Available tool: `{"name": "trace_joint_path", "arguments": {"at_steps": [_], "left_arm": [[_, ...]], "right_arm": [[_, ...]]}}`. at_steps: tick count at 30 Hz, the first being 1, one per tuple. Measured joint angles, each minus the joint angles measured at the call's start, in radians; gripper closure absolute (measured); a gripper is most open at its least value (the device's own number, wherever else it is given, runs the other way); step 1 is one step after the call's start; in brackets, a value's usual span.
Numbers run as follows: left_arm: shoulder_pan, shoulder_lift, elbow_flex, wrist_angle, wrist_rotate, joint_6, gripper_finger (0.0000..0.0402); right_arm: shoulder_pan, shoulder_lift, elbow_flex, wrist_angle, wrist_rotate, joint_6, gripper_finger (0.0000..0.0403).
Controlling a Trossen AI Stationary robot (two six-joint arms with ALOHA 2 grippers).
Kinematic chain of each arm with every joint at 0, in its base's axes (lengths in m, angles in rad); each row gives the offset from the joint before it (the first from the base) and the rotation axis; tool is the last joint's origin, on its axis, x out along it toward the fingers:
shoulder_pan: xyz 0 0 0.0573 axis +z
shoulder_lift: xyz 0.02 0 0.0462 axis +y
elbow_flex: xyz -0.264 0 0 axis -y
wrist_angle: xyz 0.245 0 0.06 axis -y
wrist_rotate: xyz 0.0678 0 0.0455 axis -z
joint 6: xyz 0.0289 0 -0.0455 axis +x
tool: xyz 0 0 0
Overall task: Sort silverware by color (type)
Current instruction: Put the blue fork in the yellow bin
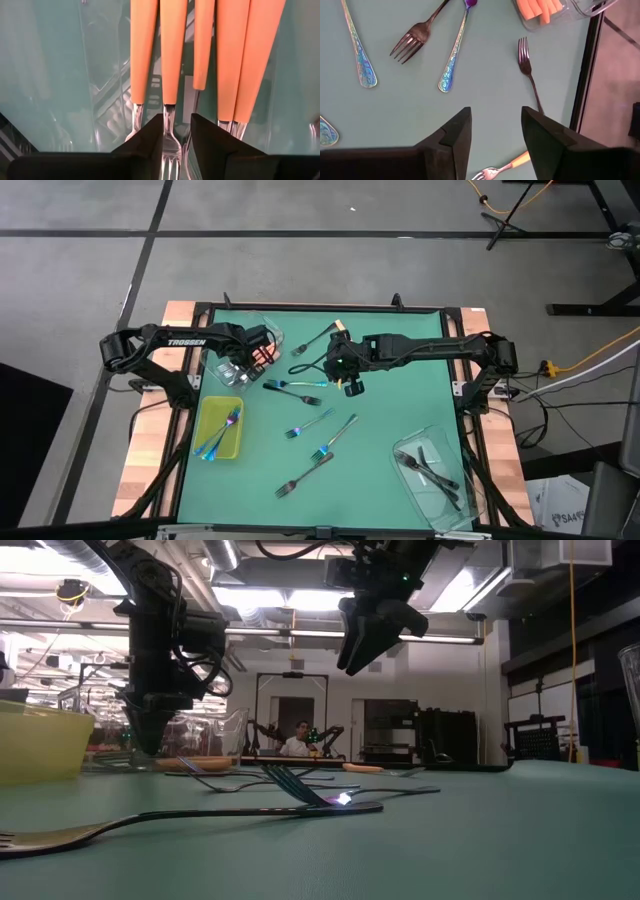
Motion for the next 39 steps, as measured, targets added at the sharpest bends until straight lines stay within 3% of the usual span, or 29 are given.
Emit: {"name": "trace_joint_path", "arguments": {"at_steps": [7, 15, 23, 39], "left_arm": [[-0.001, 0.001, -0.001, 0.033, -0.003, -0.001, 0.0309], [-0.001, 0.001, -0.001, 0.07, -0.007, -0.005, 0.0308], [-0.001, 0.001, -0.001, 0.07, -0.004, -0.006, 0.0308], [-0.001, 0.001, -0.001, 0.076, -0.001, -0.009, 0.0308]], "right_arm": [[0.0, 0.0, 0.0, 0.004, -0.017, 0.011, 0.0242], [0.0, 0.0, -0.059, 0.123, -0.19, 0.012, 0.0242], [0.0, 0.03, -0.137, 0.328, -0.182, 0.067, 0.0242], [0.0, 0.258, -0.138, 0.673, -0.182, 0.174, 0.0242]]}}
